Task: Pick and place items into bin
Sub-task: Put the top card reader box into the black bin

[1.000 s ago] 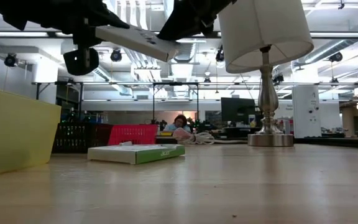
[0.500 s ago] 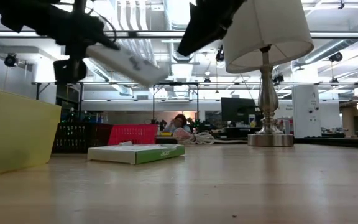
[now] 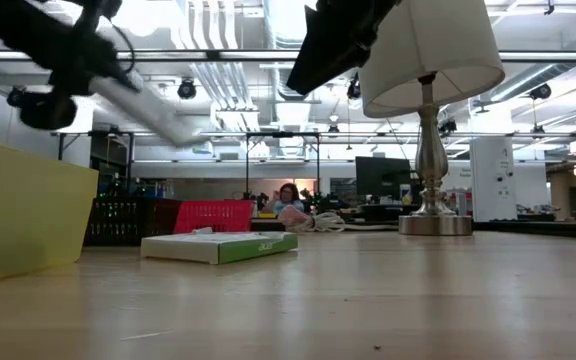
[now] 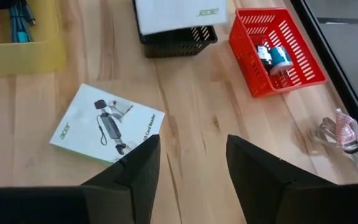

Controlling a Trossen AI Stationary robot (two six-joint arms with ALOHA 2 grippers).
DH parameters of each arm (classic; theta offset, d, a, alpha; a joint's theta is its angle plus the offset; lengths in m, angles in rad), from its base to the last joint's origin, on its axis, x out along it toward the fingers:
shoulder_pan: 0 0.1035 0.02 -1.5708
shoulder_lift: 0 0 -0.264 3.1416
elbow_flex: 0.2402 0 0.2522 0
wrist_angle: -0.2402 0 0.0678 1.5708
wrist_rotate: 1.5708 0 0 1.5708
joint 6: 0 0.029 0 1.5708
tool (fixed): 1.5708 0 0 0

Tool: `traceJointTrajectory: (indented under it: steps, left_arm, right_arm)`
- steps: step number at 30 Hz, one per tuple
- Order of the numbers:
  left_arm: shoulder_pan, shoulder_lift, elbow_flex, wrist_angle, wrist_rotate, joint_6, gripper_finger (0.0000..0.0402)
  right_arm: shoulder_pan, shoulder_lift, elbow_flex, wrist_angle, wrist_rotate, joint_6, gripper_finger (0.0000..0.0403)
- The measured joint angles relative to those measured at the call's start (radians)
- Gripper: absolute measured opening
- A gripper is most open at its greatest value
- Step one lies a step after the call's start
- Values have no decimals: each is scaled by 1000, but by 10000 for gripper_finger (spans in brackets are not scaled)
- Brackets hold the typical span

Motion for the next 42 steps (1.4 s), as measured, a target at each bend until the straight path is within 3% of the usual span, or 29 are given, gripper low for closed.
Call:
traceJointTrajectory:
  steps: [4,11,24,42]
  left_arm:
    - [1,-77,-4,-201,-48,-81,24]
    - [1,-146,-21,-334,-114,-151,24]
    - [1,-168,-83,-374,-122,-200,27]
    - [1,-164,-100,-375,-123,-159,153]
  right_arm:
    - [-2,0,0,0,0,0,170]
    - [-3,0,0,0,0,-1,169]
    - [-7,0,0,2,1,-3,169]
    - [-14,0,-1,10,3,-6,165]
